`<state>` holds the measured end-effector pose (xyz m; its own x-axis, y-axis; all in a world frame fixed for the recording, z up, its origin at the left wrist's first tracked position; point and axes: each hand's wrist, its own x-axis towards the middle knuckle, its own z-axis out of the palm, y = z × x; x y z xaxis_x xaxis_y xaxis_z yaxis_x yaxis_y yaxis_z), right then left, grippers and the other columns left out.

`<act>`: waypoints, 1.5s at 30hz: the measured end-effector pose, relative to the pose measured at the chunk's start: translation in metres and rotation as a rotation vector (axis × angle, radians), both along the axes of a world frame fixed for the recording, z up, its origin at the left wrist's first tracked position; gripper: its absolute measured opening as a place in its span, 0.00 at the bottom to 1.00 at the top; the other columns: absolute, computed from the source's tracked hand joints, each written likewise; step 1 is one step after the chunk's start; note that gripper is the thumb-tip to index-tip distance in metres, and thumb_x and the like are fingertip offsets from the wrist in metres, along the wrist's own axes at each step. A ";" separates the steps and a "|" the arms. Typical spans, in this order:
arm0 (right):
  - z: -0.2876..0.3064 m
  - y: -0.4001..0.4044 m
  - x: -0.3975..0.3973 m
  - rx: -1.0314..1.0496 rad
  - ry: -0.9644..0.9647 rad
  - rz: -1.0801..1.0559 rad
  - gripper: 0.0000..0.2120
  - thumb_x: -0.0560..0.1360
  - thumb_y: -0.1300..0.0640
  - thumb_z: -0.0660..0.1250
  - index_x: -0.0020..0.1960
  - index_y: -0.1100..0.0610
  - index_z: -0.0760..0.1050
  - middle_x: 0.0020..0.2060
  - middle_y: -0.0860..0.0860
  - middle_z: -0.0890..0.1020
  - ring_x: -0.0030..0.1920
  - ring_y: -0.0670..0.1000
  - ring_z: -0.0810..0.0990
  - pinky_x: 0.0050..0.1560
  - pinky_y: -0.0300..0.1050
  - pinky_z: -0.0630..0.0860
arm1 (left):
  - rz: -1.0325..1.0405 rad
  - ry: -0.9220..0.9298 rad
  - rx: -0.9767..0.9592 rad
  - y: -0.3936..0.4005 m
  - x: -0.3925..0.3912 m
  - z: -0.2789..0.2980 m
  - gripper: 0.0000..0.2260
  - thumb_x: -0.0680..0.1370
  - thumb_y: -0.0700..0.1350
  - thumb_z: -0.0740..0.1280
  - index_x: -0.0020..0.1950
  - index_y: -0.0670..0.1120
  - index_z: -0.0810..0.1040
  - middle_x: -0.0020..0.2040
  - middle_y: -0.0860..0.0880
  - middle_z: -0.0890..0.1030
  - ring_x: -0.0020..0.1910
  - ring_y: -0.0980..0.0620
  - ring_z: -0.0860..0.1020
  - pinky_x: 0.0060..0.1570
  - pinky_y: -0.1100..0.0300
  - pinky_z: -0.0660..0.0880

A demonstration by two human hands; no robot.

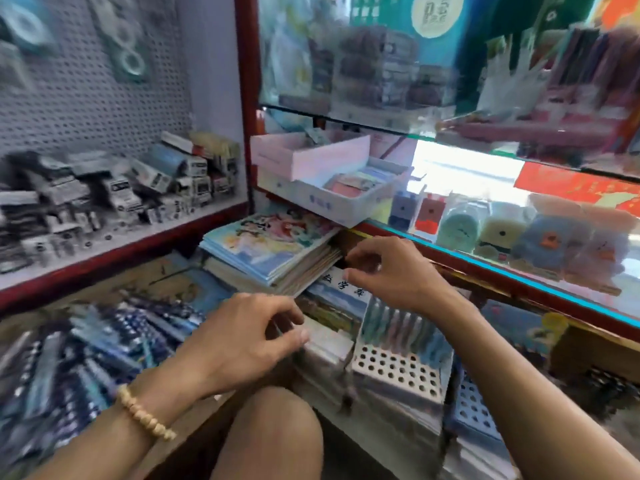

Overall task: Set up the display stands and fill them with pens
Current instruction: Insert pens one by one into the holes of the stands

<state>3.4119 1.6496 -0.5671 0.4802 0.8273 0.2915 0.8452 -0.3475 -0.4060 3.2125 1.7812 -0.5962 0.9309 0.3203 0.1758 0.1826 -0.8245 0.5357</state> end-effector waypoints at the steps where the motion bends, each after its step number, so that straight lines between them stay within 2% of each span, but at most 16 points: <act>1: 0.002 0.018 -0.007 -0.005 -0.008 0.038 0.10 0.75 0.51 0.72 0.54 0.53 0.83 0.42 0.42 0.81 0.41 0.40 0.79 0.42 0.34 0.74 | 0.052 -0.010 -0.005 0.009 -0.015 0.003 0.10 0.76 0.60 0.67 0.49 0.56 0.81 0.42 0.60 0.82 0.43 0.64 0.79 0.44 0.62 0.77; 3: 0.004 0.054 -0.022 -0.006 -0.011 0.105 0.10 0.75 0.50 0.72 0.54 0.52 0.82 0.42 0.41 0.80 0.42 0.40 0.78 0.43 0.32 0.73 | 0.161 -0.025 -0.034 0.027 -0.047 0.002 0.07 0.77 0.57 0.68 0.49 0.56 0.81 0.41 0.60 0.82 0.42 0.64 0.79 0.42 0.64 0.76; 8: -0.026 0.142 -0.072 -0.079 0.024 0.297 0.11 0.76 0.50 0.70 0.55 0.54 0.82 0.45 0.45 0.80 0.46 0.45 0.79 0.49 0.42 0.77 | 0.434 0.037 -0.089 0.059 -0.125 -0.027 0.05 0.78 0.54 0.69 0.50 0.55 0.82 0.42 0.61 0.81 0.44 0.64 0.78 0.45 0.64 0.76; 11: -0.053 0.179 -0.097 -0.121 0.052 0.414 0.14 0.76 0.48 0.70 0.57 0.56 0.81 0.50 0.51 0.82 0.51 0.49 0.80 0.52 0.44 0.76 | 0.609 0.083 -0.048 0.065 -0.153 -0.057 0.08 0.78 0.55 0.68 0.53 0.55 0.81 0.47 0.62 0.79 0.48 0.63 0.77 0.50 0.64 0.75; 13: -0.074 0.197 -0.108 -0.190 0.054 0.477 0.22 0.76 0.44 0.70 0.65 0.55 0.77 0.60 0.51 0.79 0.60 0.50 0.77 0.58 0.42 0.73 | 0.711 0.127 -0.007 0.064 -0.163 -0.078 0.11 0.78 0.57 0.66 0.59 0.56 0.78 0.55 0.60 0.76 0.59 0.60 0.74 0.57 0.61 0.72; 17: -0.122 0.218 -0.121 -0.360 -0.050 0.589 0.41 0.73 0.30 0.63 0.78 0.52 0.59 0.73 0.53 0.66 0.73 0.55 0.65 0.69 0.53 0.67 | 0.911 0.232 0.079 0.058 -0.173 -0.117 0.23 0.78 0.62 0.63 0.69 0.54 0.72 0.65 0.56 0.70 0.68 0.53 0.68 0.66 0.55 0.68; 21: -0.157 0.234 -0.132 -0.437 -0.103 0.671 0.47 0.72 0.25 0.56 0.81 0.47 0.43 0.80 0.49 0.48 0.80 0.55 0.47 0.77 0.62 0.52 | 1.123 0.434 0.152 0.063 -0.181 -0.139 0.40 0.74 0.73 0.48 0.75 0.47 0.68 0.74 0.43 0.69 0.75 0.40 0.63 0.71 0.39 0.60; 23: -0.169 0.242 -0.139 -0.462 -0.057 0.654 0.48 0.71 0.23 0.52 0.81 0.46 0.39 0.81 0.49 0.42 0.80 0.56 0.41 0.78 0.62 0.44 | 1.191 0.536 0.065 0.069 -0.185 -0.145 0.47 0.71 0.74 0.36 0.80 0.45 0.56 0.80 0.41 0.57 0.79 0.37 0.51 0.74 0.37 0.49; 26: -0.182 0.254 -0.148 -0.473 -0.094 0.673 0.48 0.71 0.22 0.47 0.80 0.45 0.35 0.81 0.50 0.41 0.80 0.56 0.39 0.78 0.62 0.41 | 1.235 0.558 0.009 0.080 -0.186 -0.151 0.49 0.67 0.73 0.26 0.81 0.45 0.41 0.81 0.43 0.44 0.79 0.40 0.40 0.76 0.39 0.43; 28: -0.184 0.263 -0.158 -0.456 -0.101 0.712 0.47 0.72 0.22 0.46 0.80 0.47 0.36 0.81 0.51 0.42 0.80 0.56 0.41 0.78 0.60 0.41 | 1.234 0.503 0.008 0.090 -0.183 -0.154 0.47 0.69 0.73 0.27 0.80 0.46 0.39 0.81 0.45 0.42 0.80 0.43 0.40 0.77 0.42 0.42; 31: -0.180 0.276 -0.175 -0.427 0.019 0.719 0.48 0.72 0.22 0.44 0.81 0.50 0.40 0.81 0.53 0.48 0.80 0.55 0.47 0.78 0.59 0.47 | 1.202 0.433 -0.013 0.108 -0.178 -0.158 0.42 0.74 0.71 0.37 0.81 0.46 0.41 0.82 0.46 0.46 0.80 0.46 0.43 0.78 0.45 0.45; 36: -0.167 0.304 -0.194 -0.328 0.032 0.505 0.45 0.74 0.31 0.63 0.78 0.59 0.54 0.74 0.60 0.66 0.74 0.61 0.63 0.71 0.57 0.65 | 1.147 0.375 0.009 0.123 -0.173 -0.158 0.40 0.78 0.69 0.50 0.80 0.44 0.45 0.81 0.45 0.50 0.80 0.48 0.51 0.76 0.49 0.52; 38: -0.165 0.315 -0.197 -0.338 0.081 0.469 0.39 0.73 0.34 0.67 0.72 0.59 0.65 0.69 0.60 0.70 0.70 0.61 0.66 0.67 0.54 0.67 | 1.180 0.321 -0.009 0.127 -0.174 -0.156 0.41 0.77 0.69 0.54 0.80 0.45 0.48 0.81 0.45 0.52 0.79 0.47 0.52 0.75 0.49 0.54; 40: -0.168 0.323 -0.197 -0.336 0.164 0.463 0.30 0.72 0.34 0.70 0.59 0.58 0.74 0.61 0.58 0.75 0.66 0.59 0.70 0.61 0.52 0.71 | 1.223 0.242 -0.056 0.132 -0.173 -0.154 0.41 0.76 0.69 0.57 0.80 0.45 0.50 0.81 0.45 0.52 0.79 0.46 0.52 0.76 0.48 0.55; 43: -0.173 0.329 -0.196 -0.350 0.275 0.460 0.24 0.73 0.38 0.70 0.51 0.59 0.75 0.53 0.55 0.78 0.56 0.56 0.76 0.50 0.49 0.74 | 1.275 0.159 -0.131 0.140 -0.166 -0.152 0.42 0.76 0.69 0.59 0.80 0.45 0.52 0.80 0.44 0.54 0.79 0.45 0.53 0.76 0.45 0.55; 45: -0.171 0.330 -0.198 -0.324 0.308 0.464 0.18 0.76 0.44 0.70 0.43 0.58 0.72 0.42 0.54 0.76 0.42 0.54 0.75 0.41 0.47 0.71 | 1.302 0.133 -0.177 0.149 -0.162 -0.149 0.42 0.75 0.69 0.61 0.80 0.46 0.52 0.80 0.44 0.55 0.79 0.44 0.54 0.75 0.43 0.55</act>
